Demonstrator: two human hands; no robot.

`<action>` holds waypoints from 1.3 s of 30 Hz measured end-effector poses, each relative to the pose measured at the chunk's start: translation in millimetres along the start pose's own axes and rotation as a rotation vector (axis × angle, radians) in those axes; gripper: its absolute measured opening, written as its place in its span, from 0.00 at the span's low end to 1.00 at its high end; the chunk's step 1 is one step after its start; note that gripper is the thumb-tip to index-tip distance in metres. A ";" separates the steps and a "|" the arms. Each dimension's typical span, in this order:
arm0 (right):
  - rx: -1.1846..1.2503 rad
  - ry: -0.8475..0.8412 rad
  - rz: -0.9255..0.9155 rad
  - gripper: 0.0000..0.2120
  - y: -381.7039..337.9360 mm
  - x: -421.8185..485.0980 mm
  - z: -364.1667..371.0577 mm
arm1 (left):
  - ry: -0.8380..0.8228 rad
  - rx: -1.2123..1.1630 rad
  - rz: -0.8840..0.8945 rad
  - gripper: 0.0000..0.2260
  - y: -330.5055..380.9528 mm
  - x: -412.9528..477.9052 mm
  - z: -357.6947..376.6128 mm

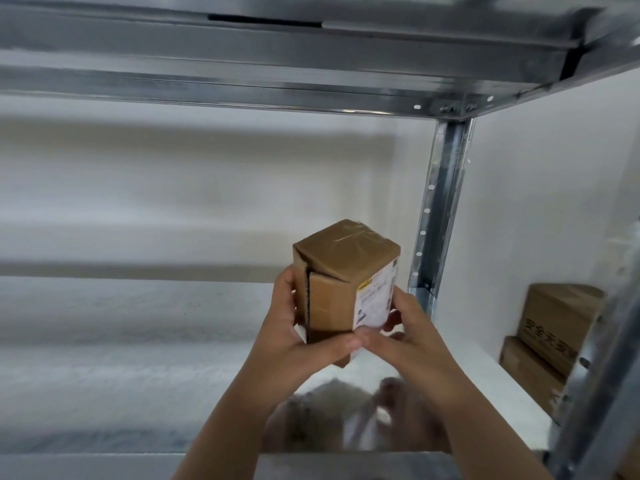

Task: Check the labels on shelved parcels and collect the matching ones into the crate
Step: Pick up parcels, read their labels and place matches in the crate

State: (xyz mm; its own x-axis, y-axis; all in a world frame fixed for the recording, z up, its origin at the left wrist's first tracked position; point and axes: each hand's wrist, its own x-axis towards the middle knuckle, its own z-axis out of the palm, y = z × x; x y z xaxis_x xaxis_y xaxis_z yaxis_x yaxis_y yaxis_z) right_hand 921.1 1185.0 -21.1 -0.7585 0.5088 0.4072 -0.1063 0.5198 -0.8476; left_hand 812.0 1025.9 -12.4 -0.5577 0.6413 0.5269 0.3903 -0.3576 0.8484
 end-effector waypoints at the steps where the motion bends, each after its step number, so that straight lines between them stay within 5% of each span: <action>1: 0.013 0.004 -0.006 0.37 1.2 -0.4 0.7 | -0.009 -0.017 -0.018 0.45 1.6 -0.4 1.4; 8: 0.300 -0.088 0.024 0.26 -6.0 -9.6 0.2 | -0.008 -0.112 -0.114 0.26 4.1 0.3 -3.4; 19: 0.339 -0.095 0.075 0.21 -15.9 -16.1 1.0 | -0.051 -0.106 -0.216 0.22 4.0 1.9 -3.8; 26: 0.371 0.088 0.020 0.26 -8.5 -8.7 -1.7 | 0.262 0.076 -0.131 0.17 -12.3 10.7 -4.5; 29: 0.325 0.069 -0.034 0.19 -6.4 -7.0 0.5 | 0.154 0.024 -0.090 0.13 -5.0 5.9 -1.1; 35: 0.434 -0.122 -0.014 0.40 -1.4 -6.7 2.6 | -0.091 -0.063 -0.133 0.42 -5.8 1.0 1.1; 39: 0.445 -0.128 -0.019 0.41 -5.5 -6.6 4.0 | -0.047 -0.072 -0.152 0.45 -11.5 3.9 0.1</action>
State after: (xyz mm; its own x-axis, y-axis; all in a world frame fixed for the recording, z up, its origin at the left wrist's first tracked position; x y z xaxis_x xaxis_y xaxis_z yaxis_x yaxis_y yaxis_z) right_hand 924.1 1176.0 -20.5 -0.8244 0.3984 0.4021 -0.3649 0.1690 -0.9156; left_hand 805.4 1032.6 -20.2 -0.5705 0.7223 0.3909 0.2498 -0.3008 0.9204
